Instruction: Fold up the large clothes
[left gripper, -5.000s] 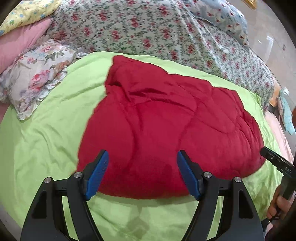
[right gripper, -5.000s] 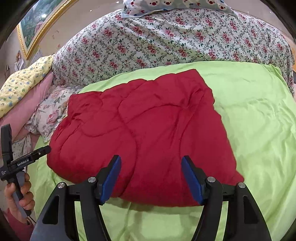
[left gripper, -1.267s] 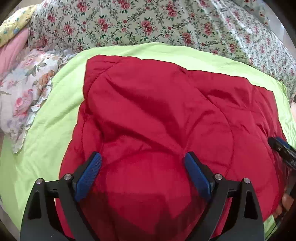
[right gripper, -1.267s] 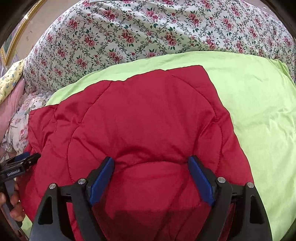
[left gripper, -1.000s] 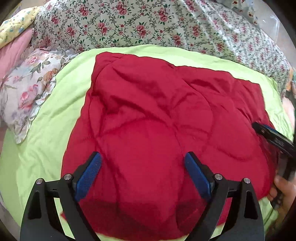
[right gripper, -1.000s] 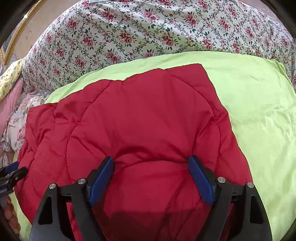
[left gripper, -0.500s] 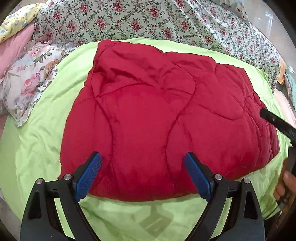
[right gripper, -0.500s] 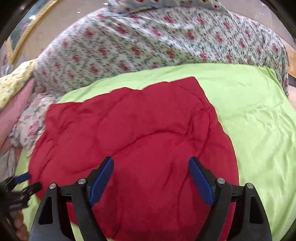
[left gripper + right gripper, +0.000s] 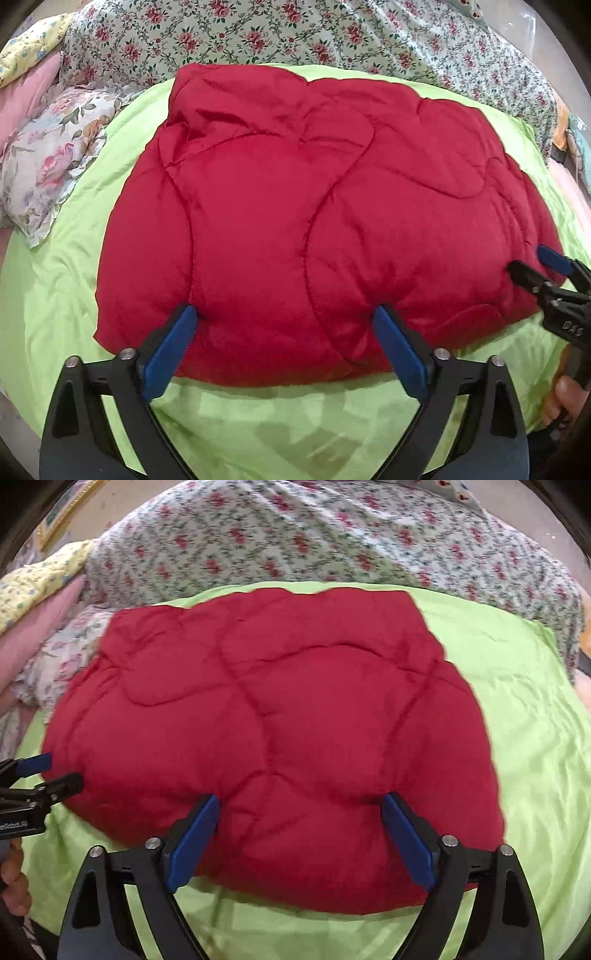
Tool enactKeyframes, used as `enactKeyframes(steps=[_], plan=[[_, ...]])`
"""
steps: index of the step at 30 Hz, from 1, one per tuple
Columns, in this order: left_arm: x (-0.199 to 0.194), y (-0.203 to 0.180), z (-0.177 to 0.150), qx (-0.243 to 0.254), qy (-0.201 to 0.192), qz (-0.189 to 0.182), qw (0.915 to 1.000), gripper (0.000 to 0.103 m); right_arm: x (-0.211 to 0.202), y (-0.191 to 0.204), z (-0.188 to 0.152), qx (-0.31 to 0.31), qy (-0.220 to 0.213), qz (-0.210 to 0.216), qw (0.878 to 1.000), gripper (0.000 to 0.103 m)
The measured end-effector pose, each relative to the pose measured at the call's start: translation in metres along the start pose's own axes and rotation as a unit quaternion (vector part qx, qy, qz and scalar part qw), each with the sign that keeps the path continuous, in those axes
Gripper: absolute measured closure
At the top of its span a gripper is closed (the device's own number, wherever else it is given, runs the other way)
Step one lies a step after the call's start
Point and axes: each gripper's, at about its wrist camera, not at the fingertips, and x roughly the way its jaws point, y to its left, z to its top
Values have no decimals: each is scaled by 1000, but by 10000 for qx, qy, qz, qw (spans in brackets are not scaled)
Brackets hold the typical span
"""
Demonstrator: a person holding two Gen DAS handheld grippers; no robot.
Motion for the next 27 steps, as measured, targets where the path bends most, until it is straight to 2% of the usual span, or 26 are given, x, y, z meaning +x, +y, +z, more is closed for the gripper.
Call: enactKeyframes(steps=[5, 10, 14, 17, 19, 22, 27], plan=[[10, 0, -1, -4, -8, 66, 10000, 0, -2, -1, 1, 89, 13, -30, 10000, 13], [11, 0, -2, 4, -15, 62, 10000, 0, -23, 14, 2, 0, -278, 221, 9994, 12], [5, 1, -3, -24, -28, -15, 10000, 0, 2, 19, -1, -185, -30, 31, 9998, 9], [-9, 9, -2, -218, -169, -218, 9994, 2, 12, 12, -4, -152, -44, -71, 9999, 4], [-12, 16, 0, -365, -233, -282, 9987, 2, 12, 7, -4, -57, -37, -5, 10000, 4], [1, 19, 3, -400, -117, -220, 9989, 2, 13, 7, -5, -54, -49, -16, 10000, 3], [16, 13, 4, -291, -179, -35, 9994, 0, 15, 8, -7, -65, -99, -38, 9999, 3]])
